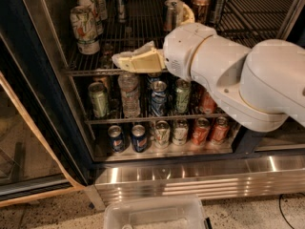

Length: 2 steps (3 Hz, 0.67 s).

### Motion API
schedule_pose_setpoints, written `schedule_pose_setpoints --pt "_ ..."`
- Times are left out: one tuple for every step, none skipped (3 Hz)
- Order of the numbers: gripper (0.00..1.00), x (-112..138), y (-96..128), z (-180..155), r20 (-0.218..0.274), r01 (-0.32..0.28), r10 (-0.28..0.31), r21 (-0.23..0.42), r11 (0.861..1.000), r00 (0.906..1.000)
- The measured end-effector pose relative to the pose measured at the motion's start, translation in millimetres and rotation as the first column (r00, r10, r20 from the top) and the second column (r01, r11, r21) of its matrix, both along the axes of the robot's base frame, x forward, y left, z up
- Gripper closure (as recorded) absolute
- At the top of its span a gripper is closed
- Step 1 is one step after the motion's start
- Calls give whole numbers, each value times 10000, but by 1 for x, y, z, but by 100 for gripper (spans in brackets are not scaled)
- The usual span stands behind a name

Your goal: Pick 7up can from top shelf of fridge

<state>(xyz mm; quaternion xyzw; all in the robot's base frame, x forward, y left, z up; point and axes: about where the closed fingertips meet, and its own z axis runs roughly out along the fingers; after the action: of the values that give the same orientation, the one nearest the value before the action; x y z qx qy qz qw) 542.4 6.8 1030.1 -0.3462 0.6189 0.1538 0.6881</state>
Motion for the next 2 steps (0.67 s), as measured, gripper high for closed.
schedule_pose_setpoints --pt "0 2 13 6 77 361 -363 345 9988 9993" --pt "0 7 38 20 302 527 -559 966 9939 9980"
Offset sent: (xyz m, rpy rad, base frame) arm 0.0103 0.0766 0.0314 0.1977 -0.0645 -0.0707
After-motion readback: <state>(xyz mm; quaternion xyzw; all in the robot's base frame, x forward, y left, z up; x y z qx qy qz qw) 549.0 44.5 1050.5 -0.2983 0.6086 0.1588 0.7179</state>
